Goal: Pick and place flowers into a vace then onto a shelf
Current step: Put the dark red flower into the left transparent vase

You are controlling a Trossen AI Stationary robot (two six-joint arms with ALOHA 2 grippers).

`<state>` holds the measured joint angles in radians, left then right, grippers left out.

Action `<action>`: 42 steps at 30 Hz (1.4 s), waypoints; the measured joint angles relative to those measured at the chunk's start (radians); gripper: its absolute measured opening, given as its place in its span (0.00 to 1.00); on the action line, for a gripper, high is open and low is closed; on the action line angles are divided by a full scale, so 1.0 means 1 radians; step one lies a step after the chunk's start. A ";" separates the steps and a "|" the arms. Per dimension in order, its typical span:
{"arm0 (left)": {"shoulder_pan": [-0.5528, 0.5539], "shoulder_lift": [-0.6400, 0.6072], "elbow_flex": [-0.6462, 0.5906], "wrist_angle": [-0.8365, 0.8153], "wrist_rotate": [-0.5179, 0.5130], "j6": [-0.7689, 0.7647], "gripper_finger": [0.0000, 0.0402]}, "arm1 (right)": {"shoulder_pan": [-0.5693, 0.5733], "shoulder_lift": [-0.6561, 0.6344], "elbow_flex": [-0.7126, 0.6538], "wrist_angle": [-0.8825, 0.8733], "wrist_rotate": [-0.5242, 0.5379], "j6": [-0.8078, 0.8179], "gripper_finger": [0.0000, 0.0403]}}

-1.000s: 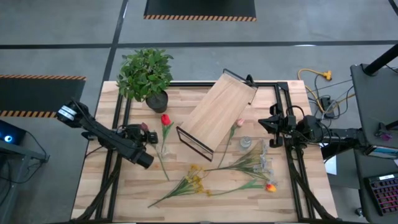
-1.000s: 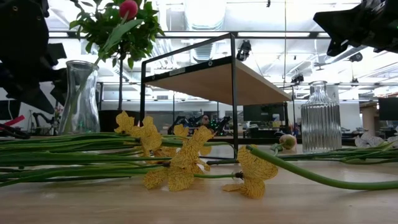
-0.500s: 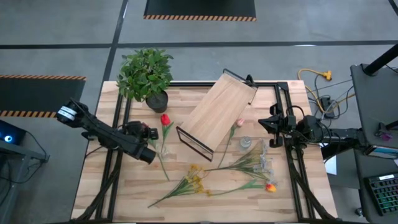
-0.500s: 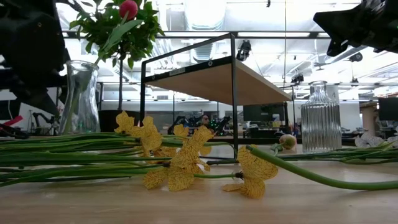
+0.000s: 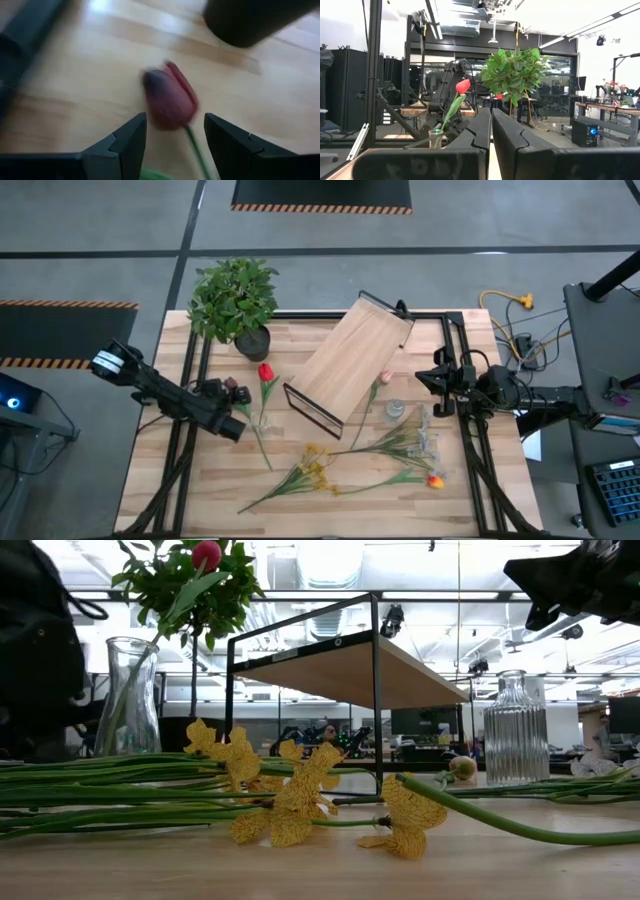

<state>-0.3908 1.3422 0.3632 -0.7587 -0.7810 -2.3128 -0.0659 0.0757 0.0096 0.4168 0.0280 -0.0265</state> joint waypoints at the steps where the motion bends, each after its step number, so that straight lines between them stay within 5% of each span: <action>1: 0.000 0.001 -0.014 0.029 -0.002 0.001 0.45 | 0.000 0.000 0.000 0.000 0.000 0.000 0.02; 13: 0.008 0.000 -0.037 0.095 -0.009 0.079 0.42 | 0.000 0.000 0.000 0.000 0.000 0.000 0.02; 24: 0.014 0.000 -0.038 0.091 0.027 0.111 0.03 | 0.000 0.000 0.000 0.000 0.000 0.000 0.02; 32: 0.014 -0.002 -0.017 0.055 0.049 0.119 0.02 | 0.000 0.000 0.000 0.000 0.000 -0.003 0.02; 42: 0.012 -0.037 0.150 -0.193 0.069 0.203 0.01 | 0.000 0.000 0.000 0.000 0.000 -0.003 0.02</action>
<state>-0.3786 1.3053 0.5131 -0.9518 -0.7116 -2.1101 -0.0662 0.0757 0.0093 0.4164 0.0280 -0.0291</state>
